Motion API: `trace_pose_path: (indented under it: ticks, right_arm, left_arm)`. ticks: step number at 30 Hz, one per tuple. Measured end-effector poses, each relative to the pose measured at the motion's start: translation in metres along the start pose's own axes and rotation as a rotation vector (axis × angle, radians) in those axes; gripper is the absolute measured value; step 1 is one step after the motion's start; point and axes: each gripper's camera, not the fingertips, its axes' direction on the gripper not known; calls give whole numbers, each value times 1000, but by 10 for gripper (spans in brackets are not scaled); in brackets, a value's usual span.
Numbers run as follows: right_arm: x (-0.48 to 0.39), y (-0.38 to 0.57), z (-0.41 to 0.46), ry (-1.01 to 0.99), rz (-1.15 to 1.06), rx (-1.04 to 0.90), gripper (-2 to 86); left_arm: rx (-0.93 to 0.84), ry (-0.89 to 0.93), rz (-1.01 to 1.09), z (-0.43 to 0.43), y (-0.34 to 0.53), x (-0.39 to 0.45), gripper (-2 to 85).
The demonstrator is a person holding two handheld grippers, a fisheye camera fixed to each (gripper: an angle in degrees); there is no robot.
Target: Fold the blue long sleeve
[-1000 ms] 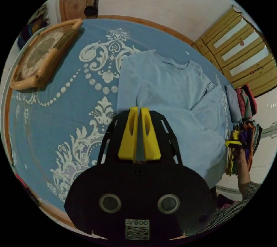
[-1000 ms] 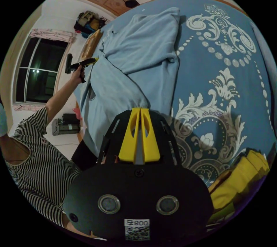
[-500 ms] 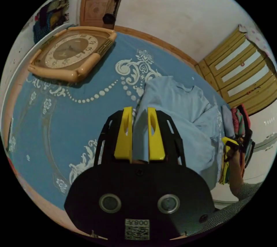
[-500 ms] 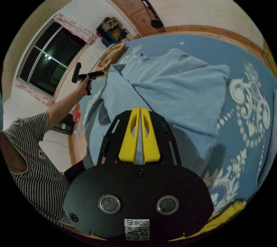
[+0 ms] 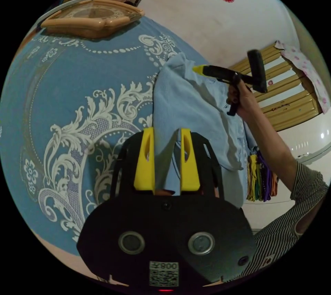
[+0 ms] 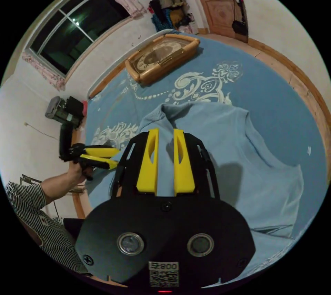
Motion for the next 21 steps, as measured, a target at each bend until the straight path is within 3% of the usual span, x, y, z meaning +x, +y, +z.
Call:
trace_pose_path:
  ticks: [7,13,16,19,21]
  right_arm:
    - [-1,-31,83,22,-38,-156,33]
    - [-21,-51,73,6,-119,-25,17]
    - [-30,-62,108,101,-141,-133,17]
    - [-21,-57,158,192,-66,-274,25]
    - [-16,-50,157,144,-9,-210,36]
  left_arm:
    - [24,-13,44,-17,18,-4,41]
    - [154,-8,63,-59,40,-8,31]
    - [129,-25,9,-52,47,-22,31]
    - [123,-3,-63,-49,59,-38,31]
    - [132,-6,-81,-54,67,-42,30]
